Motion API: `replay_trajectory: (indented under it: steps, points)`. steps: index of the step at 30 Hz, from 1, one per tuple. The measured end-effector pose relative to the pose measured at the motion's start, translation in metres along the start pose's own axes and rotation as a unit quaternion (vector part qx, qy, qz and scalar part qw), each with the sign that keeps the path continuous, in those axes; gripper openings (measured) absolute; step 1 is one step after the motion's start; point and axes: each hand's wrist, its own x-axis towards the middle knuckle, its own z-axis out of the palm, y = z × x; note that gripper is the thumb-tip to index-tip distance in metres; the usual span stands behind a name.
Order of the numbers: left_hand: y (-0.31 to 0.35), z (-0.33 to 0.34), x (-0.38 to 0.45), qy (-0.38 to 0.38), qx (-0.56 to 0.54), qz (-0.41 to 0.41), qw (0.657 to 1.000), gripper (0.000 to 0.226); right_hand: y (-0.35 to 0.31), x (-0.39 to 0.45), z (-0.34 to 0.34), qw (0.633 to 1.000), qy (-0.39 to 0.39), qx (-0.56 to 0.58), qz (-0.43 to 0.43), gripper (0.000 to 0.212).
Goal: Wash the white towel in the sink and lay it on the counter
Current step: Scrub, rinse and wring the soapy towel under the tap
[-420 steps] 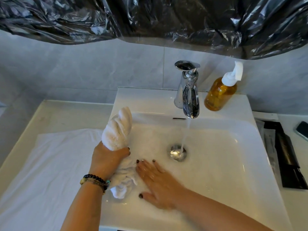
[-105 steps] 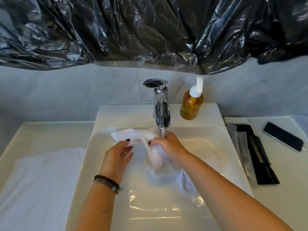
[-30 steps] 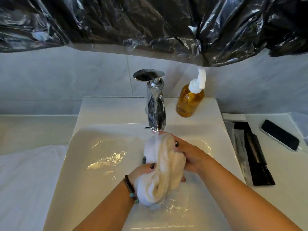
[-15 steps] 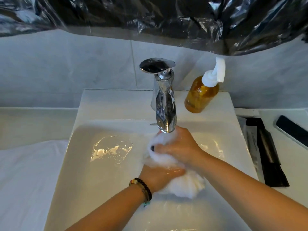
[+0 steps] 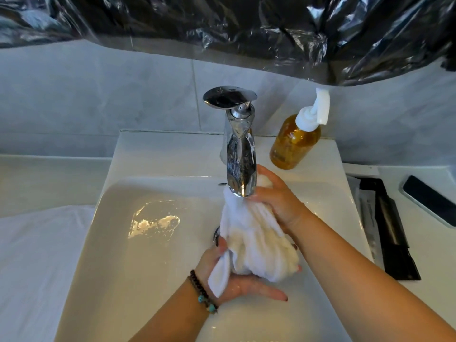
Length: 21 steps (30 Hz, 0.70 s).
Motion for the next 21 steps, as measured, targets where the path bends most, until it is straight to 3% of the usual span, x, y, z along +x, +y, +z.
replay_trajectory:
  steps: [1,3,7,9,11,14,17,21]
  points:
    - [-0.006,0.000,0.000,0.027,-0.015,0.007,0.999,0.078,-0.003,0.001,0.000,0.998,-0.006,-0.057,-0.003,0.034]
    - [-0.009,0.008,-0.003,-0.020,-0.090,-0.017,0.996,0.071,-0.006,0.002,0.001,0.987,-0.050,-0.151,0.004,0.034]
    - [-0.003,0.028,-0.007,0.056,0.037,-0.010,0.998,0.040,-0.013,0.004,0.009,0.978,-0.069,-0.194,0.033,0.034]
    - [0.000,0.034,-0.006,0.133,0.086,0.028,0.987,0.034,-0.012,0.003,0.013,0.977,-0.047,-0.204,0.037,0.029]
    - [-0.001,0.030,-0.001,0.216,0.136,0.068,0.964,0.046,-0.006,0.002,0.019,0.958,-0.012,-0.286,-0.002,0.027]
    - [-0.001,0.017,0.008,0.324,0.251,0.133,0.902,0.049,0.015,-0.001,0.031,0.922,0.096,-0.374,-0.035,0.037]
    - [-0.001,0.004,0.009,0.300,0.361,0.168,0.867,0.046,0.028,-0.007,0.039,0.885,0.199,-0.418,-0.049,0.037]
    - [0.014,-0.010,0.001,0.138,0.400,0.159,0.892,0.072,0.027,-0.016,0.041,0.903,0.250,-0.347,-0.030,0.030]
